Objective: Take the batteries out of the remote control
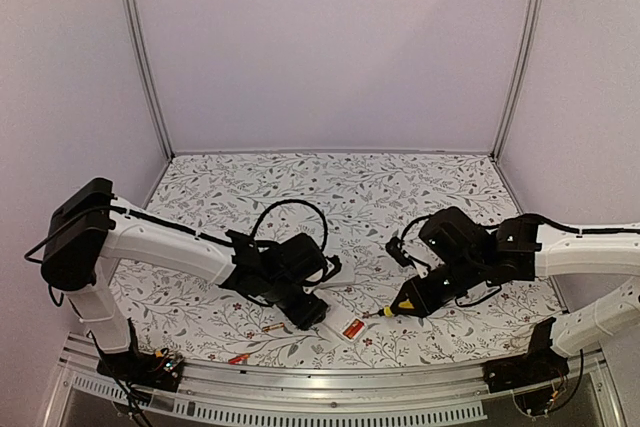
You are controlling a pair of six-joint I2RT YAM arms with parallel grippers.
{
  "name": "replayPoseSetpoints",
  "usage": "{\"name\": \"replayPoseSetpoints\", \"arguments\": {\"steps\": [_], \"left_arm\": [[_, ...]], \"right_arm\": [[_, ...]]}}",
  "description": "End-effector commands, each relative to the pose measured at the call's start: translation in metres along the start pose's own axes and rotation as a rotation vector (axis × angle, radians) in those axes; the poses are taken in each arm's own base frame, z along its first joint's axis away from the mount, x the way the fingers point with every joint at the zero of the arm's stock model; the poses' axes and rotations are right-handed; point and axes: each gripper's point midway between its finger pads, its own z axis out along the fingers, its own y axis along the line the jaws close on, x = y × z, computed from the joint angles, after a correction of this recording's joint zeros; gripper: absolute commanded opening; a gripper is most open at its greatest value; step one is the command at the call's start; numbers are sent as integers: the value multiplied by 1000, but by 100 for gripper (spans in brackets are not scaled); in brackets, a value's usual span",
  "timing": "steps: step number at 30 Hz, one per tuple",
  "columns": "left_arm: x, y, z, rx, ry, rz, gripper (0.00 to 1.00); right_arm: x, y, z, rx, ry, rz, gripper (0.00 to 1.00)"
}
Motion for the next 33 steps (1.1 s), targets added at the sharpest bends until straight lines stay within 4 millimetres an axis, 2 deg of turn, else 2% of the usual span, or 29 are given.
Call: {"name": "replayPoseSetpoints", "arguments": {"steps": [1,33], "left_arm": [[9,2,7,-39,41,28,68],[11,1,8,-44,52,49,66]], "right_arm": [[11,-1,5,-16,26,14,0],[18,-7,19,-6,61,32,0]]}}
